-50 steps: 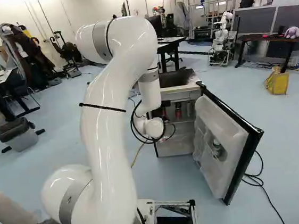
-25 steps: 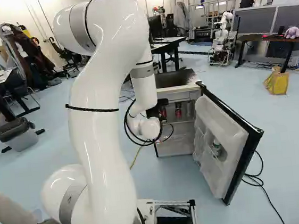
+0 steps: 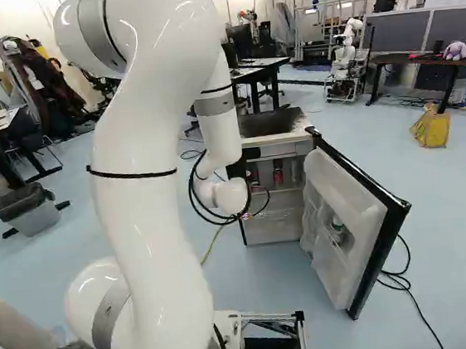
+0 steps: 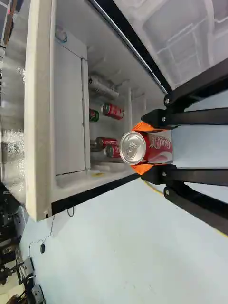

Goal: Grab a drink from the fridge

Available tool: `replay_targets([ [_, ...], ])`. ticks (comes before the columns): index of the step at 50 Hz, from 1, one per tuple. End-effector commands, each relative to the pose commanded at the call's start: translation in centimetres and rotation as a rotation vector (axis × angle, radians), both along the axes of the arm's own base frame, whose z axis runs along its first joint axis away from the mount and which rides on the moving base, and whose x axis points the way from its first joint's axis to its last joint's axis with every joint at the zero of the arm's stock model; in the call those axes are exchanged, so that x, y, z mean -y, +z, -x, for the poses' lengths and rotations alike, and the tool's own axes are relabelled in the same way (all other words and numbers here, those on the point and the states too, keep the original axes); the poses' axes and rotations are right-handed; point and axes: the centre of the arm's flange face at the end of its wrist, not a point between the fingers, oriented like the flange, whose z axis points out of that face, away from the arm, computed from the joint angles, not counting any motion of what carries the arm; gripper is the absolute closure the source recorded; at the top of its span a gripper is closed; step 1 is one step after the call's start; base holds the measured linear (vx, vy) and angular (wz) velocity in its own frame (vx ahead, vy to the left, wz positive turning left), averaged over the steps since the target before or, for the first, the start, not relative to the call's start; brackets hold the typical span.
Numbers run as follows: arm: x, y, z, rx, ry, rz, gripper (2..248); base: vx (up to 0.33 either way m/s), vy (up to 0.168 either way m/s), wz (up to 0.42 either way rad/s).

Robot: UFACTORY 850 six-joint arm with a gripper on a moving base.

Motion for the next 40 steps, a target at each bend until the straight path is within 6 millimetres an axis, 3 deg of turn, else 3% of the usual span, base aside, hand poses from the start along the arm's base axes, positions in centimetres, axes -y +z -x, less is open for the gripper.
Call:
replay_targets([
  [40, -0.3, 3.6, 1.3, -0.023, -0.002, 0.026, 164, 0.000, 0.000, 0.000],
])
